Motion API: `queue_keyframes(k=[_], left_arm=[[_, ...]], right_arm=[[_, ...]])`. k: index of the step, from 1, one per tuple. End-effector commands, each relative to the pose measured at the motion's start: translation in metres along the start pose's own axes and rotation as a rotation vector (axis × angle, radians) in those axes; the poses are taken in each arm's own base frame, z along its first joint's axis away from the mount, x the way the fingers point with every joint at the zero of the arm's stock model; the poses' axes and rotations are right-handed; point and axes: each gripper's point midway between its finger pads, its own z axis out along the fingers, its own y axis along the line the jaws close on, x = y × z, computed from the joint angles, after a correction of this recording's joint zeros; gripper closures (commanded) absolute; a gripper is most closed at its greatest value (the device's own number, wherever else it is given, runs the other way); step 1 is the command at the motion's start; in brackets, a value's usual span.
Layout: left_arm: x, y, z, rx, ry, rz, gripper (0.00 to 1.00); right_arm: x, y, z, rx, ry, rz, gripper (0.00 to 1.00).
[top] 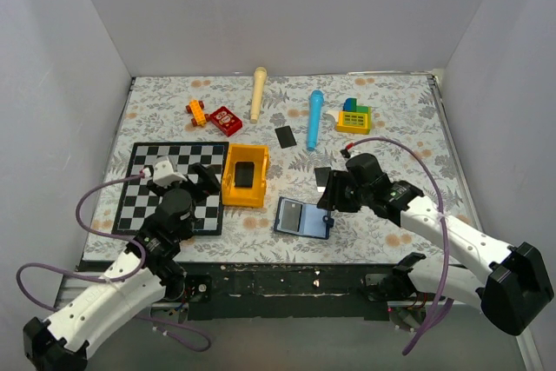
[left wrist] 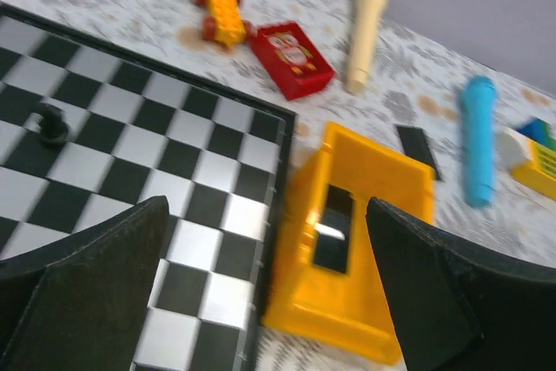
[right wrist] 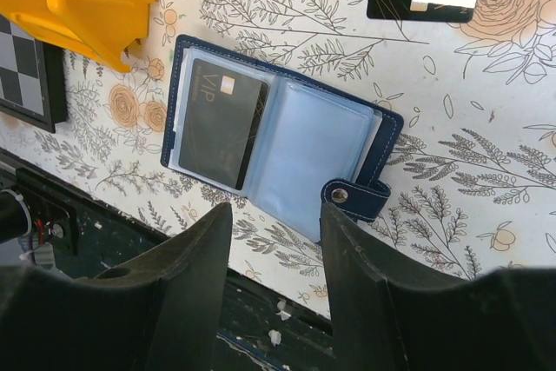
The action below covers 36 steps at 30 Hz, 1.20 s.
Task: Put the credit cards into the card holder
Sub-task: Insert the credit card into the card holder, then move the credit card to the corner of the board.
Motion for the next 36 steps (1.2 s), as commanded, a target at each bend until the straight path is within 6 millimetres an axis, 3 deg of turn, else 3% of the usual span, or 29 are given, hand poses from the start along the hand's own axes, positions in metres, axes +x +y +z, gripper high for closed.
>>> queue_keyframes(k=[1, 4, 5, 8, 9, 13, 20, 23, 28, 33, 35, 36], left_arm=[[-0.019, 0.06, 0.014, -0.222, -0.25, 0.187, 0.02], [-0.027, 0.077, 0.022, -0.266, -0.371, 0.207, 0.02], [-0.02, 0.091, 0.028, -0.316, -0.354, 0.212, 0.02], [-0.008, 0.126, 0.042, -0.446, -0.312, 0.232, 0.02], [-0.015, 0.134, 0.042, -0.482, -0.35, 0.234, 0.02], [-0.025, 0.146, 0.05, -0.491, -0.374, 0.241, 0.02], [-0.027, 0.146, 0.075, -0.366, -0.342, 0.176, 0.02], [-0.025, 0.138, 0.086, -0.313, -0.3, 0.205, 0.02], [-0.035, 0.153, 0.064, -0.37, -0.404, 0.173, 0.02], [-0.024, 0.124, 0.099, -0.21, -0.265, 0.29, 0.04], [-0.028, 0.117, 0.104, -0.167, -0.294, 0.233, 0.03], [-0.02, 0.114, 0.106, -0.121, -0.297, 0.247, 0.02]], right_arm=[[-0.012, 0.005, -0.013, 0.018, -0.012, -0.046, 0.47], [-0.028, -0.003, -0.014, 0.081, -0.07, -0.061, 0.45], [-0.037, -0.001, -0.016, 0.087, -0.091, -0.068, 0.45], [-0.062, 0.016, -0.021, 0.078, -0.118, -0.095, 0.44], [-0.069, 0.023, -0.023, 0.068, -0.121, -0.105, 0.44], [-0.102, 0.048, -0.024, 0.029, -0.177, -0.131, 0.39], [-0.137, 0.063, -0.008, 0.068, -0.194, -0.156, 0.39], [-0.138, 0.058, -0.008, 0.101, -0.189, -0.167, 0.39], [-0.13, 0.042, -0.017, 0.143, -0.199, -0.176, 0.39], [-0.111, 0.016, -0.016, 0.202, -0.184, -0.162, 0.39], [-0.103, 0.0, -0.012, 0.247, -0.172, -0.145, 0.39], [-0.099, -0.008, -0.009, 0.265, -0.162, -0.133, 0.39]])
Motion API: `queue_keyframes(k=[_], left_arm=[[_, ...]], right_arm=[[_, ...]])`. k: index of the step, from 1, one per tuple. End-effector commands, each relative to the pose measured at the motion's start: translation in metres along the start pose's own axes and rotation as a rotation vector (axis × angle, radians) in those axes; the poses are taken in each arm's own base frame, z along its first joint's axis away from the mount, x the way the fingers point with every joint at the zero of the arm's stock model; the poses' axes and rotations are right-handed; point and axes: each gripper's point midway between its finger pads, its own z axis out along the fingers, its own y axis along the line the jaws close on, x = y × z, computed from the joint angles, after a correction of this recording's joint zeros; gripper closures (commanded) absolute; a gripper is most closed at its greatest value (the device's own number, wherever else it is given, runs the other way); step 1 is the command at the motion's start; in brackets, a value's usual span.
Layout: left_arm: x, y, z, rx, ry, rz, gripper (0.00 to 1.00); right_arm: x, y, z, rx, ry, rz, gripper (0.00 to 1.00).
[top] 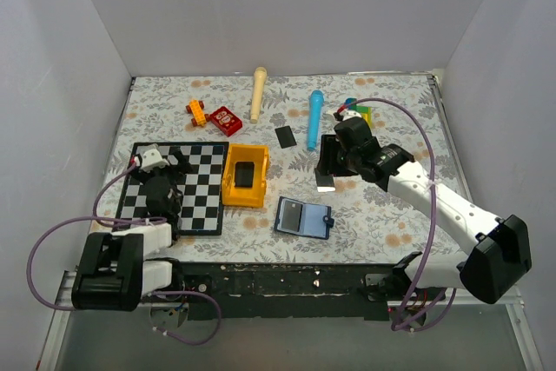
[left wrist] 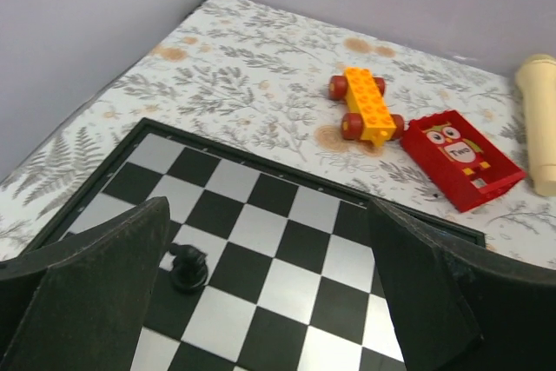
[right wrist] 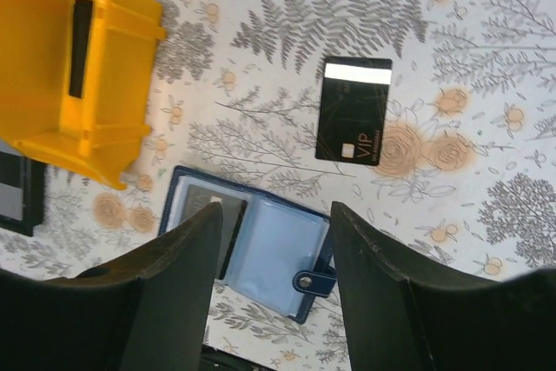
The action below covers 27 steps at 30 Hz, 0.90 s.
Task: Put the credit cards into the card holder
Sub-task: Move the credit card to the corner of the board.
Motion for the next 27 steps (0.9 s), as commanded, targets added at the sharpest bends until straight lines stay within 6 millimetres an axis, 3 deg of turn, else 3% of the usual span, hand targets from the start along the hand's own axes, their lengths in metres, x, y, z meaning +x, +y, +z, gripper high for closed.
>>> queue_keyframes(k=[1, 2, 4, 6, 8, 10, 11, 20, 27], left_arm=[[0.004, -0.026, 0.009, 0.15, -0.021, -0.026, 0.02], [-0.001, -0.026, 0.012, 0.158, -0.054, -0.011, 0.02], [0.017, -0.037, 0.014, 0.215, 0.015, 0.007, 0.02], [0.008, -0.039, 0.016, 0.222, -0.032, 0.029, 0.02], [0.018, -0.032, 0.019, 0.171, 0.028, 0.012, 0.02], [0.012, -0.049, 0.024, 0.259, -0.002, 0.057, 0.02], [0.02, -0.056, 0.023, 0.298, 0.051, 0.072, 0.02], [0.024, -0.063, 0.02, 0.353, 0.062, 0.091, 0.02], [0.023, -0.063, 0.02, 0.352, 0.057, 0.092, 0.02]], right_arm=[[0.015, -0.032, 0.009, 0.108, 0.015, 0.017, 0.39], [0.015, -0.037, 0.01, 0.124, 0.019, 0.024, 0.39], [0.012, -0.042, 0.016, 0.146, 0.023, 0.034, 0.39], [0.005, -0.045, 0.024, 0.156, 0.016, 0.037, 0.39], [-0.003, -0.047, 0.035, 0.168, 0.021, 0.044, 0.39], [-0.007, -0.046, 0.051, 0.169, 0.04, 0.054, 0.39], [-0.008, -0.046, 0.06, 0.164, 0.053, 0.063, 0.41], [-0.006, -0.04, 0.129, 0.146, 0.105, 0.05, 0.9], [-0.004, -0.051, 0.157, 0.206, 0.121, 0.003, 0.99]])
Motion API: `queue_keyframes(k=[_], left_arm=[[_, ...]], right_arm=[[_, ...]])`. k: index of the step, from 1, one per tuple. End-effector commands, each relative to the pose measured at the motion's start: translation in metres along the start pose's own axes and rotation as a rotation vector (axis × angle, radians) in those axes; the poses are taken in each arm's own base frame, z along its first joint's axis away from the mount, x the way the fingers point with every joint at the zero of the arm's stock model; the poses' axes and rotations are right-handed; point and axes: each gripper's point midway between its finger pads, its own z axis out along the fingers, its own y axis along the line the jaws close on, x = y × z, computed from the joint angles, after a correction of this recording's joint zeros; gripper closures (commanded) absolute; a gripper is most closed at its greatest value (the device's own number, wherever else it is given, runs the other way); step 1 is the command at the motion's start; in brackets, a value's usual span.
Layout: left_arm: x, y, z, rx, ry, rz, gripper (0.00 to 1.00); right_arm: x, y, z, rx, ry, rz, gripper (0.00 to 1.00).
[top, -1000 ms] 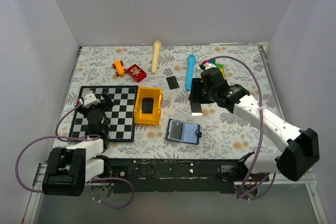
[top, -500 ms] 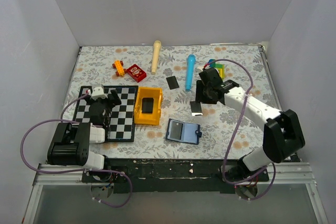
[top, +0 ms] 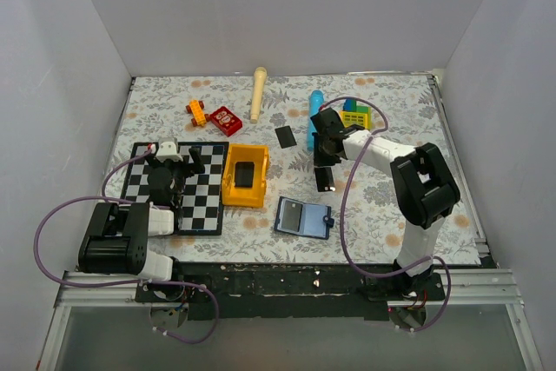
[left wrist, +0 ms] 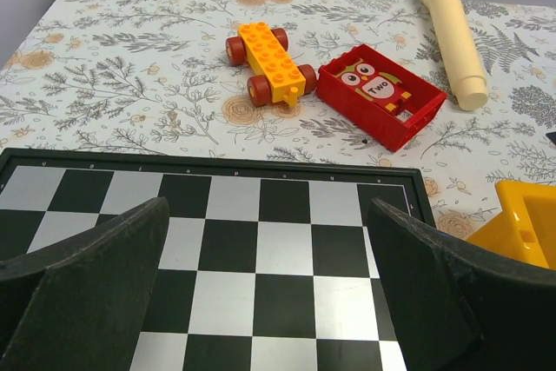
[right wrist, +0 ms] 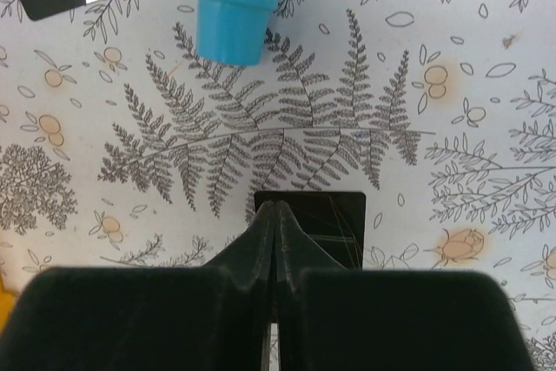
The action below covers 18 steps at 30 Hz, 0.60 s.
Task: Put the credit cards into the card holder
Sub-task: Move the credit card to the corner of the board.
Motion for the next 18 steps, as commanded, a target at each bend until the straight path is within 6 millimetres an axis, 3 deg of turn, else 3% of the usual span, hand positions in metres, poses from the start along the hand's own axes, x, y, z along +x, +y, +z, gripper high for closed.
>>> queue_keyframes(k=[1, 12, 18], left_arm=[[-0.006, -0.003, 0.003, 0.017, -0.016, 0.016, 0.02], [-0.007, -0.003, 0.003, 0.017, -0.017, 0.016, 0.02], [-0.007, -0.002, 0.003, 0.016, -0.019, 0.016, 0.02]], right_arm=[[-0.028, 0.006, 0.007, 0.007, -0.073, -0.025, 0.99], [0.025, -0.024, 0.016, 0.082, 0.035, -0.032, 0.99], [0.073, -0.041, 0.01, 0.101, 0.143, -0.017, 0.99]])
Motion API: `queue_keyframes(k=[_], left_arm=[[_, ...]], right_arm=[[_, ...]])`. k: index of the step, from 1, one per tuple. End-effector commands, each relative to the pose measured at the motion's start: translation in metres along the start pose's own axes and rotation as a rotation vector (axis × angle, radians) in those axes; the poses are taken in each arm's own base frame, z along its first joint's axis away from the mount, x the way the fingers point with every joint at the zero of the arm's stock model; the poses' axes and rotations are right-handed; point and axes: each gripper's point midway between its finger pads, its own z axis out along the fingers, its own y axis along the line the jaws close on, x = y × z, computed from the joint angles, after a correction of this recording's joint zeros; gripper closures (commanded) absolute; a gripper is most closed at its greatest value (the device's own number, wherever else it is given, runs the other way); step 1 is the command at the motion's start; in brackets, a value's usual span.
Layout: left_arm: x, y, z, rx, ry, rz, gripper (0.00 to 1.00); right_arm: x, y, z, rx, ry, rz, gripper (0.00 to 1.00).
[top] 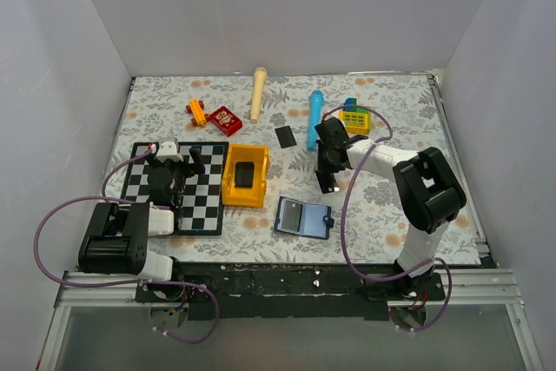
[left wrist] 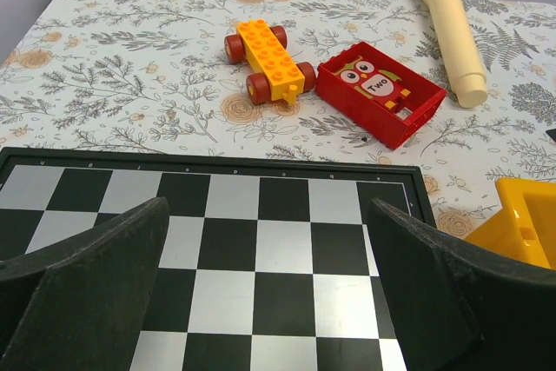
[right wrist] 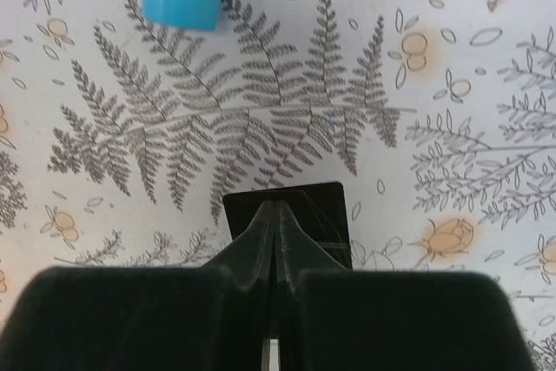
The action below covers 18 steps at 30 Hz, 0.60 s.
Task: Put the credit cards into the card holder
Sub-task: Move the credit card to the corner of the board.
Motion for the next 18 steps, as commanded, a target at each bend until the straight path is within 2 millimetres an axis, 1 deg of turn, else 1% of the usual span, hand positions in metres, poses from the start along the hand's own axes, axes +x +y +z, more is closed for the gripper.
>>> queue_keyframes(k=[1, 4, 8, 9, 11, 13, 14, 15, 18], left_arm=[[-0.008, -0.002, 0.003, 0.011, -0.024, 0.014, 0.02], [-0.008, -0.002, 0.003, 0.013, -0.023, 0.012, 0.02], [-0.008, -0.002, 0.003, 0.013, -0.023, 0.012, 0.02], [-0.009, -0.002, 0.003, 0.013, -0.026, 0.014, 0.02], [-0.009, -0.002, 0.003, 0.012, -0.024, 0.014, 0.02], [-0.008, -0.003, 0.003, 0.014, -0.023, 0.012, 0.02], [-0.009, -0.003, 0.003, 0.015, -0.026, 0.012, 0.02], [-0.009, -0.002, 0.003, 0.013, -0.024, 0.014, 0.02], [-0.009, -0.002, 0.003, 0.012, -0.026, 0.014, 0.02]], right_arm=[[0.07, -0.032, -0.005, 0.08, 0.181, 0.011, 0.99], [0.103, -0.042, -0.016, 0.082, 0.229, 0.057, 0.99], [0.145, -0.048, -0.035, 0.065, 0.275, 0.121, 0.99], [0.153, -0.047, -0.042, 0.054, 0.28, 0.128, 0.99], [0.163, -0.046, -0.057, 0.048, 0.272, 0.143, 0.99], [0.159, -0.047, -0.071, 0.054, 0.224, 0.16, 0.99], [0.152, -0.047, -0.076, 0.046, 0.19, 0.169, 0.99], [0.142, -0.047, -0.082, 0.046, 0.147, 0.174, 0.99], [0.099, -0.049, -0.09, 0.076, 0.01, 0.15, 0.99]])
